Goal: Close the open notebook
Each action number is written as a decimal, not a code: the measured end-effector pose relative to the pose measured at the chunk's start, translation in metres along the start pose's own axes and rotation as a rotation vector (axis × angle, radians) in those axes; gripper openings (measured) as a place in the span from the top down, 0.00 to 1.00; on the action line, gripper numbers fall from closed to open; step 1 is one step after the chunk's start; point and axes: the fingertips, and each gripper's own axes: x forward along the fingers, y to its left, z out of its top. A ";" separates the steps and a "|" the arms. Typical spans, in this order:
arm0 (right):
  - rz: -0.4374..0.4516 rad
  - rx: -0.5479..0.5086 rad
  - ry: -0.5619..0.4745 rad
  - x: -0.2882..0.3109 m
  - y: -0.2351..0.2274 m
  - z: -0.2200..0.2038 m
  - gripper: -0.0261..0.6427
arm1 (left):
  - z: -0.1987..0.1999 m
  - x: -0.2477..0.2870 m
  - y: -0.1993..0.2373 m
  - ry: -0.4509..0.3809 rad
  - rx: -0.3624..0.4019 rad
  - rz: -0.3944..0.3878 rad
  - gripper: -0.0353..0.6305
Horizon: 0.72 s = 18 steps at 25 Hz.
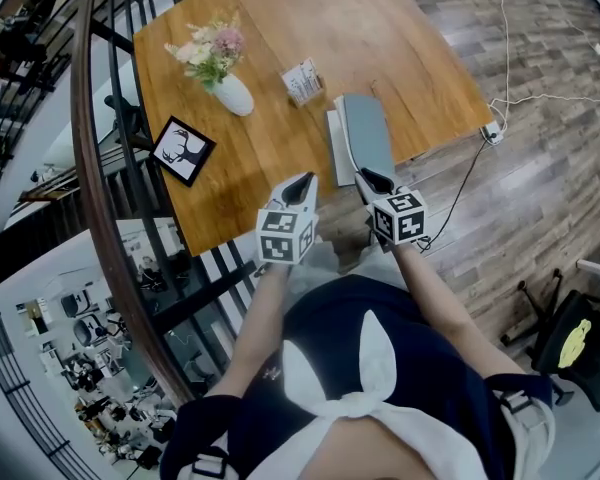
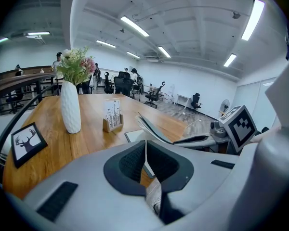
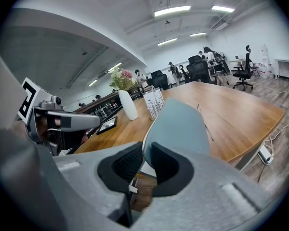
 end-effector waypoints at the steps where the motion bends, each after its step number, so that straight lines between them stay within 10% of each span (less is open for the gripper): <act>1: 0.002 -0.001 0.004 0.001 0.001 -0.001 0.88 | -0.001 0.000 0.000 0.002 0.001 -0.001 0.91; 18: 0.010 -0.056 0.081 0.026 0.008 -0.019 0.88 | -0.005 0.003 0.008 0.016 -0.013 -0.010 0.91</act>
